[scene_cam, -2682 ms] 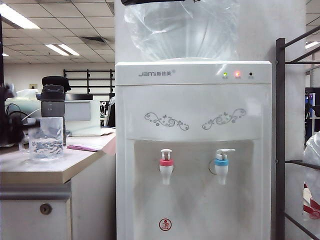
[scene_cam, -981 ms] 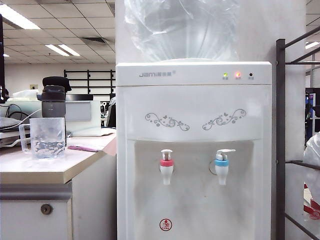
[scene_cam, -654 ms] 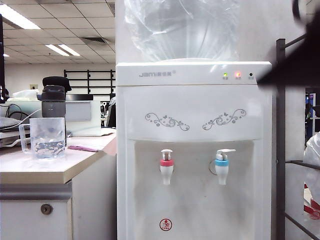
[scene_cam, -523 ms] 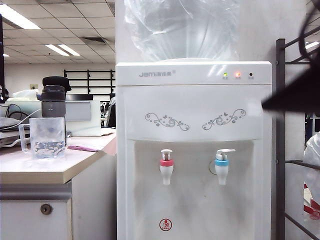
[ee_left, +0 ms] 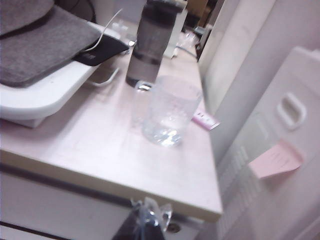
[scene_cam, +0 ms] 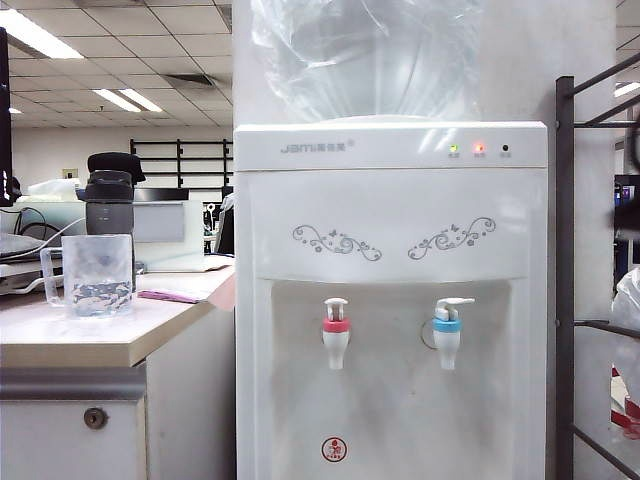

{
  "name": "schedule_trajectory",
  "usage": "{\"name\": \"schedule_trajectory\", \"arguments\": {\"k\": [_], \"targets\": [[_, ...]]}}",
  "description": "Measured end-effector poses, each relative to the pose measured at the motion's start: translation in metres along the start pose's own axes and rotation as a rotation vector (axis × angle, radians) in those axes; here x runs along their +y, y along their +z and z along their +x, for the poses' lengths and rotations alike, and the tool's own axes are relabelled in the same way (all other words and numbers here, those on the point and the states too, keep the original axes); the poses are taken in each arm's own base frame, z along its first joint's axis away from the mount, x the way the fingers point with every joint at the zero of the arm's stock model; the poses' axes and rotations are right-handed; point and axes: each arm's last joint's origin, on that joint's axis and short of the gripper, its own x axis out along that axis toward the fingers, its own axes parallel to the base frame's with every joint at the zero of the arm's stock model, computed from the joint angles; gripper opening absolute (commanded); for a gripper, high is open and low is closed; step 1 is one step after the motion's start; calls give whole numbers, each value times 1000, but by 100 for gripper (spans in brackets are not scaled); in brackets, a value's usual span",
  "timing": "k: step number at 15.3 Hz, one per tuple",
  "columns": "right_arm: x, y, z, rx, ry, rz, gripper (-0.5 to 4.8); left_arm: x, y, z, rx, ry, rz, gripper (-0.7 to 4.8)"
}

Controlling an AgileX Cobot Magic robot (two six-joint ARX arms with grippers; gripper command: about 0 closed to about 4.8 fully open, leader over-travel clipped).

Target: Pick up the plastic mug from the left desk, go to the hot water outlet of the water dispenser, press the vertical switch to get some water, then put the mug back on the desk.

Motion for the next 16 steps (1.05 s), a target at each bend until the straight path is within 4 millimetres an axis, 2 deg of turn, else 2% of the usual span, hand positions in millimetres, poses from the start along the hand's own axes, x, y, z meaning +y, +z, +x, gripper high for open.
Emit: {"name": "schedule_trajectory", "arguments": {"k": [1,3,5,6,16], "targets": [[-8,3,0,-21,-25,44,-6,0,-1,0,8,5,38,-5],[-8,4,-1,-34,-9,56,-6,0,-1,0,15,0,59,-5],[-2,7,-4,-57,64,35,-6,-4,-6,-1,91,-158,12,-5],[-2,7,-4,-60,59,23,-6,-4,-7,-1,101,-185,9,-5],[-1,14,-6,-136,58,12,-6,-12,-9,-1,120,-261,18,-5]]}}
